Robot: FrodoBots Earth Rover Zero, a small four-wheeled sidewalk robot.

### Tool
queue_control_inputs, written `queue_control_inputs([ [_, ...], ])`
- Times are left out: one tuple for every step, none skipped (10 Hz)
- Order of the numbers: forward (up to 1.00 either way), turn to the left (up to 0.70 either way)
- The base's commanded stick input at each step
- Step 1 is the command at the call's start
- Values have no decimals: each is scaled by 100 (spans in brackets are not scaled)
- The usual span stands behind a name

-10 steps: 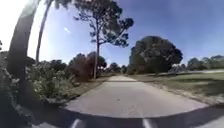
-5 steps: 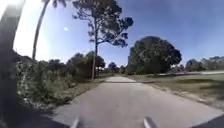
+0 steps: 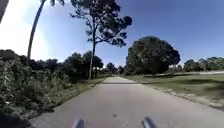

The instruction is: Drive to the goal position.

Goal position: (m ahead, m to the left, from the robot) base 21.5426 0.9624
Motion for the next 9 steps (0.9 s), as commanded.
queue_control_inputs([
  [70,0],
  [70,0],
  [70,0],
  [70,0],
  [70,0],
  [70,0],
  [70,0],
  [70,0],
  [70,0],
])
